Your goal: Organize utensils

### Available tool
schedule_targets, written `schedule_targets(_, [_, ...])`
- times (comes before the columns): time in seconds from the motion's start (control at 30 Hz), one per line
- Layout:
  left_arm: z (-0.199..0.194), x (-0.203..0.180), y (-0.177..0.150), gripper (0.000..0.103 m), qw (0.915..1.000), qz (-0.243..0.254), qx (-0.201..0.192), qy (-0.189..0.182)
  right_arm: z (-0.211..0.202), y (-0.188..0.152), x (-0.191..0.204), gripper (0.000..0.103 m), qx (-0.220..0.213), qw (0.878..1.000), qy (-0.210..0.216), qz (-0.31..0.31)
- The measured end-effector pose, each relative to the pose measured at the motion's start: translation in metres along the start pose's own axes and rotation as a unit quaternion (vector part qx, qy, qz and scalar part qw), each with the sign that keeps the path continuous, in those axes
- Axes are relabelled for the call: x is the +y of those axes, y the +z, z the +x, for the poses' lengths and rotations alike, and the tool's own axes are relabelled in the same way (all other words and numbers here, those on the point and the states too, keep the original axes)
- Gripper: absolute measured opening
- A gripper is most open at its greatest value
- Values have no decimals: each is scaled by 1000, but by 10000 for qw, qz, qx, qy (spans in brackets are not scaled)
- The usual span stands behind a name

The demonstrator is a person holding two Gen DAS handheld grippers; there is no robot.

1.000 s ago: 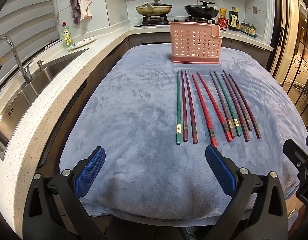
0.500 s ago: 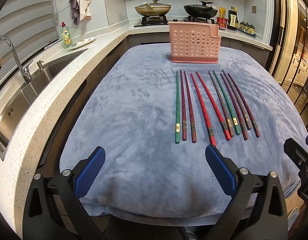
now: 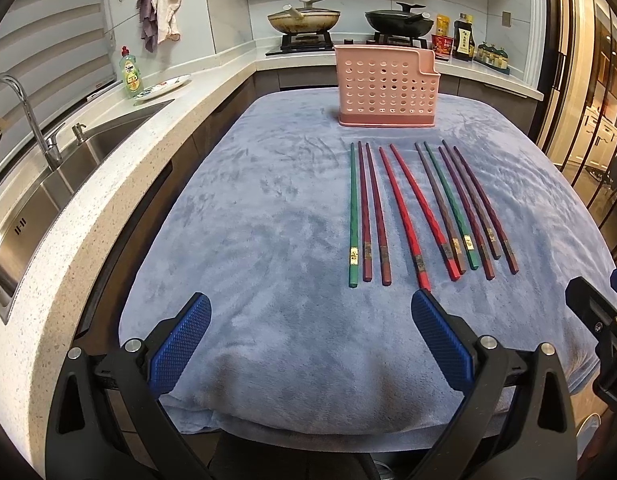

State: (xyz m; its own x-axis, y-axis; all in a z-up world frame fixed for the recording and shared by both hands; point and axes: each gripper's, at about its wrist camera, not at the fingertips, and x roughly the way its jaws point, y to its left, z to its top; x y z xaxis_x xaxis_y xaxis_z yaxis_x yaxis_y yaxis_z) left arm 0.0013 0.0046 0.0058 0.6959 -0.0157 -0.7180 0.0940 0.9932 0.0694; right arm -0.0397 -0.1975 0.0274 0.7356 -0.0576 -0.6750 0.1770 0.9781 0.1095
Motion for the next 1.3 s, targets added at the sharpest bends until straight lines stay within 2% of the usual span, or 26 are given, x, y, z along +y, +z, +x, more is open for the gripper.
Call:
schedule_targets(0.8, [-5, -4, 3, 96, 9999, -25, 21, -134, -3, 0, -3, 96, -51, 10000, -3, 33])
schedule_targets(1.17, [29, 15, 10, 96, 9985, -397, 137, -340, 26, 10, -19, 96, -17, 9998, -101, 145])
schedule_targets(1.3, [50, 17, 16, 95, 9984, -444, 186, -284, 46, 17, -23, 95, 11, 9997, -111, 226])
